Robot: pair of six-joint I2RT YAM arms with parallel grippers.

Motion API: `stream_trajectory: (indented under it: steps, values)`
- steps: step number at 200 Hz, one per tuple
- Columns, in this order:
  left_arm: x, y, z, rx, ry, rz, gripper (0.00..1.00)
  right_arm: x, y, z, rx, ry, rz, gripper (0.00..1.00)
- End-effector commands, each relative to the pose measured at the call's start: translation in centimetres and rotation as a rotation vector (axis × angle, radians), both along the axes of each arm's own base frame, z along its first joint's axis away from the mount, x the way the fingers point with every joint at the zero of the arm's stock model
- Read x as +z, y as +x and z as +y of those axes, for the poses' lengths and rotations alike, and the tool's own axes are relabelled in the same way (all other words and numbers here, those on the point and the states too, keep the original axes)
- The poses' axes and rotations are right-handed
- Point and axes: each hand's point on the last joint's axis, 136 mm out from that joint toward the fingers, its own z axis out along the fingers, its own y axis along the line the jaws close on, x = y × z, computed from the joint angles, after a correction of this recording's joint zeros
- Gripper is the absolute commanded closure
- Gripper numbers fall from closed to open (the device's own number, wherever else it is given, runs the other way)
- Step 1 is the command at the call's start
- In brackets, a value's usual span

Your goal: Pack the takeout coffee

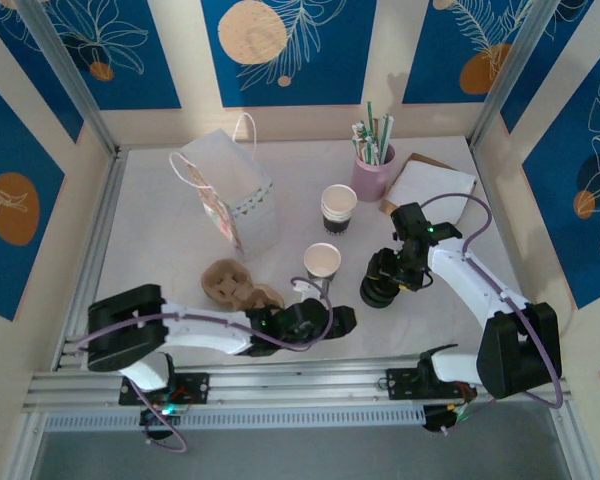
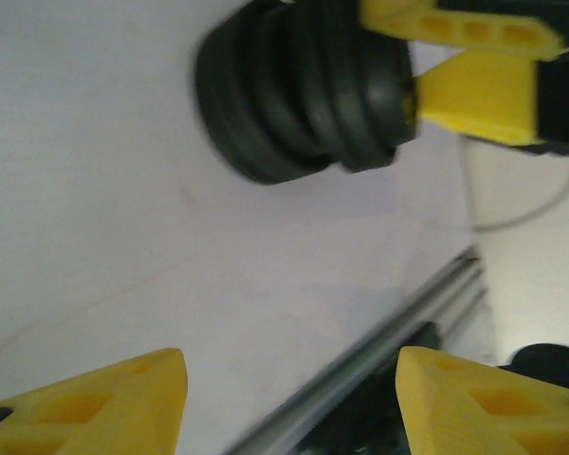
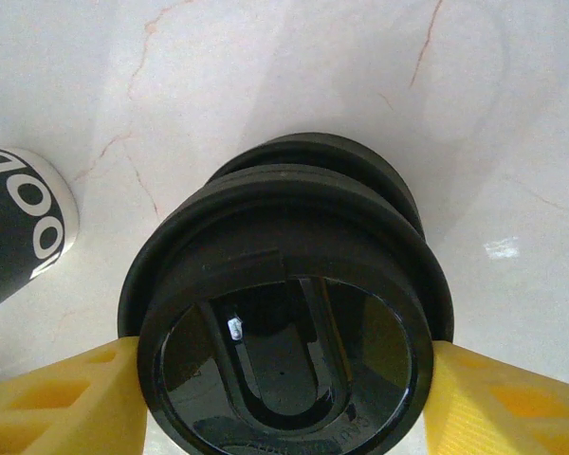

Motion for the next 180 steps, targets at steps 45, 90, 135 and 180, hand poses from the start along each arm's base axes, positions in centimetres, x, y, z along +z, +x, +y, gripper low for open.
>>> stream_trajectory:
  steps: [45,90,135,180]
  values:
    - [-0.9,3.4,-3.2,0.113,-0.369,0.083,0.5,1.5,-0.5,0.6,0.01,0.048,0.01,0.33]
    - [-1.6,5.0,-1.8,0.153,-0.321,0.029,0.41,1.8,-0.5,0.8,0.012,0.084,0.012,0.34]
    - [-1.6,5.5,-2.6,0.136,-0.366,0.025,0.38,2.1,-0.3,0.9,0.007,0.122,0.01,0.34]
    - [-2.0,5.9,-2.9,0.13,-0.364,0.016,0.34,2.3,-0.2,1.2,0.008,0.164,0.012,0.35]
